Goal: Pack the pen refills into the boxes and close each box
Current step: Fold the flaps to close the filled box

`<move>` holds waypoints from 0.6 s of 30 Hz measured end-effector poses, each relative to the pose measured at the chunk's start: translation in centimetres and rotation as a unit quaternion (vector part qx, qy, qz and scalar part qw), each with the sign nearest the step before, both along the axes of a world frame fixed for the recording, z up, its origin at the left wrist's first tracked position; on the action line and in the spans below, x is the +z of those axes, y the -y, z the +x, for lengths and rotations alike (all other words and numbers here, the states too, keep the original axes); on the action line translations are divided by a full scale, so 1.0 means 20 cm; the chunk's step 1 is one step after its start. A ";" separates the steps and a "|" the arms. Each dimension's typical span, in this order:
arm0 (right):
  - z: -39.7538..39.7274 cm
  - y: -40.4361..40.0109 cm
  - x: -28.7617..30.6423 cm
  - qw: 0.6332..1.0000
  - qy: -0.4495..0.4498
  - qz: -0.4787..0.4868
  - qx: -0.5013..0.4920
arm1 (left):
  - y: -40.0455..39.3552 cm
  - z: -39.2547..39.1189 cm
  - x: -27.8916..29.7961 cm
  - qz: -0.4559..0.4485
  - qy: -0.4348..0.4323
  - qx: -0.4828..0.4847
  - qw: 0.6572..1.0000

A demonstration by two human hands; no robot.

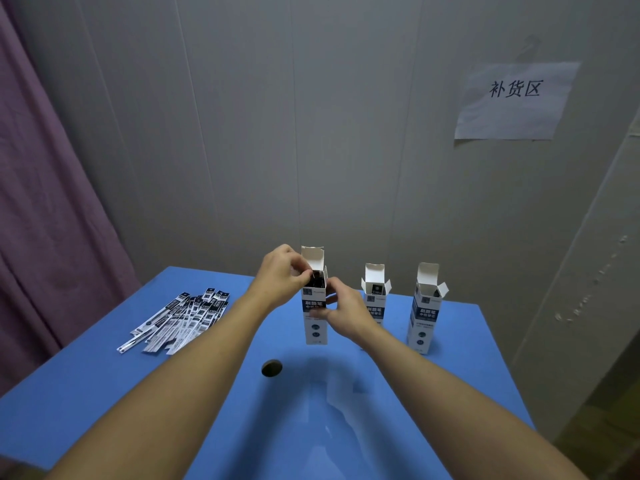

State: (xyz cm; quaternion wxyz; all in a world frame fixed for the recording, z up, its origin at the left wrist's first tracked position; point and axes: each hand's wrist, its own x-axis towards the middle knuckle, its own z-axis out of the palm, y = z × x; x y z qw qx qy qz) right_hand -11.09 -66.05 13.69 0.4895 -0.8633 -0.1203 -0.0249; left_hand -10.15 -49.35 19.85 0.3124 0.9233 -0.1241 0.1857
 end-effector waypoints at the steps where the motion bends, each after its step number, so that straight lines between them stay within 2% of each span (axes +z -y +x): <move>1: 0.00 0.00 0.00 1.000 0.001 -0.002 0.001 | 0.00 -0.01 0.00 -0.008 0.007 0.000 1.000; 9: 0.00 0.02 -0.01 0.999 -0.005 -0.035 -0.002 | 0.00 0.01 -0.02 0.036 -0.012 -0.012 0.999; 10: 0.00 0.02 -0.01 1.000 -0.006 -0.028 -0.003 | 0.01 0.01 -0.02 0.008 -0.015 -0.008 1.000; 12: 0.01 0.02 0.00 1.000 -0.009 -0.005 -0.005 | 0.02 0.01 -0.01 -0.156 -0.045 -0.001 0.987; 14: 0.02 0.02 0.04 1.000 -0.008 0.013 -0.008 | 0.01 0.00 0.01 -0.340 -0.108 -0.002 0.934; 16: 0.04 0.02 0.07 1.000 -0.005 0.027 -0.012 | -0.03 0.01 0.02 -0.408 -0.169 -0.001 0.897; 18: 0.06 0.02 0.10 0.999 -0.002 0.037 -0.013 | -0.06 0.00 0.01 -0.413 -0.236 -0.016 0.879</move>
